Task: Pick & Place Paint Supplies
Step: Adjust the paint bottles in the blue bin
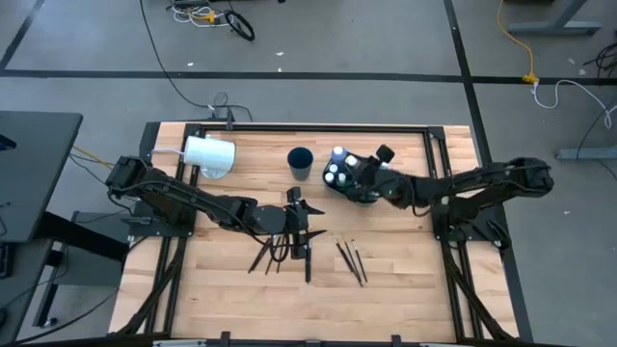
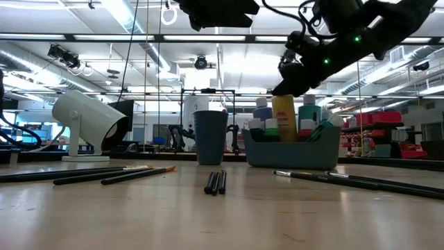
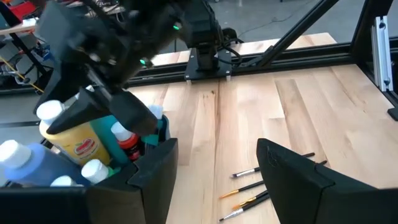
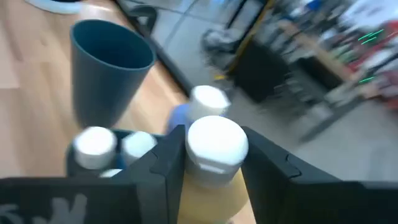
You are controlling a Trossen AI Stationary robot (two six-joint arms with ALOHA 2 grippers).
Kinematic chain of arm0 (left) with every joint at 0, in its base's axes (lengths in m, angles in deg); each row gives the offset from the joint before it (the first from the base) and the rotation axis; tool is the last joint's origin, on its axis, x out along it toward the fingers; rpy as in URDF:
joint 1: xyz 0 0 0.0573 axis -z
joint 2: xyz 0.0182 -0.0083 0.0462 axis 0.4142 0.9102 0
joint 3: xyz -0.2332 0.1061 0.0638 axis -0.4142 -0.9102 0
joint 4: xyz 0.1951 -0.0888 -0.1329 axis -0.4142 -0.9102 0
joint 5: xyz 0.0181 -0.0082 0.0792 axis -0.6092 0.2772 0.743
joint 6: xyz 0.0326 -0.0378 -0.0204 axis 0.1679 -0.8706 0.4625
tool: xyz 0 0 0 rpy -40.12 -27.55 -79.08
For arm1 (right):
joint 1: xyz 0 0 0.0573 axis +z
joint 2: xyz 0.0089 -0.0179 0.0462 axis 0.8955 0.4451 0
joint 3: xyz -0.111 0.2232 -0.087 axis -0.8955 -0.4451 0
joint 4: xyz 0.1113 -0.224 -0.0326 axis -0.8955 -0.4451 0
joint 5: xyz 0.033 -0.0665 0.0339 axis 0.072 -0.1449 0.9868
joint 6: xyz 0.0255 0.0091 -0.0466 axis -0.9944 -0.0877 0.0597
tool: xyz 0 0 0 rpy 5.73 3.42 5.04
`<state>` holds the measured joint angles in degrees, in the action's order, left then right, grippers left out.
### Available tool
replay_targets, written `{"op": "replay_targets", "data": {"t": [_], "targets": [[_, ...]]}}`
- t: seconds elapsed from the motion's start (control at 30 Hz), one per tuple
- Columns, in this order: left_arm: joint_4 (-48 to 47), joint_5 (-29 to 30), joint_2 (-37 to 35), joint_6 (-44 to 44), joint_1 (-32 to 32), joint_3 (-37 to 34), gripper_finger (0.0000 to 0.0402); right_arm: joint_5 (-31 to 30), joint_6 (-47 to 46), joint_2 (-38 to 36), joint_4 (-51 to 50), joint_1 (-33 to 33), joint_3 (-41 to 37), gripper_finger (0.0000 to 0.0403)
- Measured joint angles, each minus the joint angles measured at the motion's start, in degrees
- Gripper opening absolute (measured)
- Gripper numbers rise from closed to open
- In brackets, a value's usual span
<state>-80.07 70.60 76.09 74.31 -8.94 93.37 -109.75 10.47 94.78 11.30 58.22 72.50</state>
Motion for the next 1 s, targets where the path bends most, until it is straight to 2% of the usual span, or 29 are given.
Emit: {"op": "replay_targets", "data": {"t": [0.07,0.13,0.37,0.53,0.77,1.0], "targets": [[0.02,0.00,0.00,0.00,0.00,0.00,0.0229,6.91,-3.85,-1.08,-1.61,-2.83,-0.02,0.0137],[0.02,0.00,0.00,0.00,0.00,0.00,0.0229,10.59,-6.12,-1.35,-3.38,-4.89,-0.02,0.0145],[0.02,0.00,0.00,0.00,0.00,0.00,0.0229,8.18,-7.04,-1.46,-6.54,-7.93,0.17,0.0159],[0.04,0.00,0.00,-0.01,0.00,0.00,0.0229,11.45,-4.79,-1.35,-4.83,-7.99,0.00,0.0159],[0.04,0.00,0.00,-0.22,0.00,0.00,0.0229,11.60,-3.97,-1.46,-3.72,-7.99,-0.07,0.0160],[0.07,0.00,0.00,-0.22,0.00,0.00,0.0229,7.77,-0.49,-1.81,-2.15,-7.90,-0.07,0.0181]]}}
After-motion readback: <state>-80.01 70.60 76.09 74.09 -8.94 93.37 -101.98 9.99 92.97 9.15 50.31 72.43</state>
